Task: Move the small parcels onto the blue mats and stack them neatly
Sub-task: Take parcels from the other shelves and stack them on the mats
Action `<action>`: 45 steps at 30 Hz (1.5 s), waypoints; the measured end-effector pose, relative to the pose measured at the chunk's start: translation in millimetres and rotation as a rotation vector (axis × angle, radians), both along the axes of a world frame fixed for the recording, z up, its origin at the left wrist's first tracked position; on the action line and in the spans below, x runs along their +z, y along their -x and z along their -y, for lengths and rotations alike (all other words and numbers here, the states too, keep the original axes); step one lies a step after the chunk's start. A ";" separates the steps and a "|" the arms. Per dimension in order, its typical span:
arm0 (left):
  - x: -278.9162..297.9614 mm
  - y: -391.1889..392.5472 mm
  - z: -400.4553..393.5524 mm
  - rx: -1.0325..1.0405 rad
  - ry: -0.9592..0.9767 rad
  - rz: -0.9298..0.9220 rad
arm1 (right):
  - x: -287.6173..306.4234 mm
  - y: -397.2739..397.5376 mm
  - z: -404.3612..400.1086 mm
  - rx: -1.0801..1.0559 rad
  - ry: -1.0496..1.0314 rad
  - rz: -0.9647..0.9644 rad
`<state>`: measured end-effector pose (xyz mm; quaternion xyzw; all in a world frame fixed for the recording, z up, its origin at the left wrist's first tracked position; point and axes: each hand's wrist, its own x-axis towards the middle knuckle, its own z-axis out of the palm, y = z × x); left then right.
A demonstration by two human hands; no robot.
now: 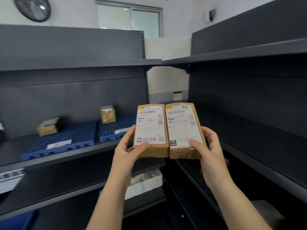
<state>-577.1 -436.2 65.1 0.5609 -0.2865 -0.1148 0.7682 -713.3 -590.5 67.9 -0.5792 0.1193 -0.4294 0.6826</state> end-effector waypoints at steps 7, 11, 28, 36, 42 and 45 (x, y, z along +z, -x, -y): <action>-9.5 -90.3 -66.9 0.187 -0.011 -0.012 | -9.9 -113.9 -48.9 0.159 0.011 -0.034; -14.5 -128.9 -98.0 0.293 -0.036 -0.031 | -13.3 -166.8 -70.6 0.246 -0.009 -0.046; -25.8 -286.3 -141.0 0.639 0.025 -0.214 | -34.1 -396.3 -101.2 0.545 -0.145 -0.150; -22.8 -359.2 -133.7 0.701 -0.014 -0.282 | -37.9 -476.0 -90.7 0.557 -0.174 -0.200; -27.3 -406.9 -129.7 0.688 -0.063 -0.316 | -45.6 -517.2 -88.8 0.548 -0.143 -0.312; -33.8 -425.3 -128.1 0.657 -0.083 -0.335 | -49.2 -533.8 -89.2 0.521 -0.156 -0.347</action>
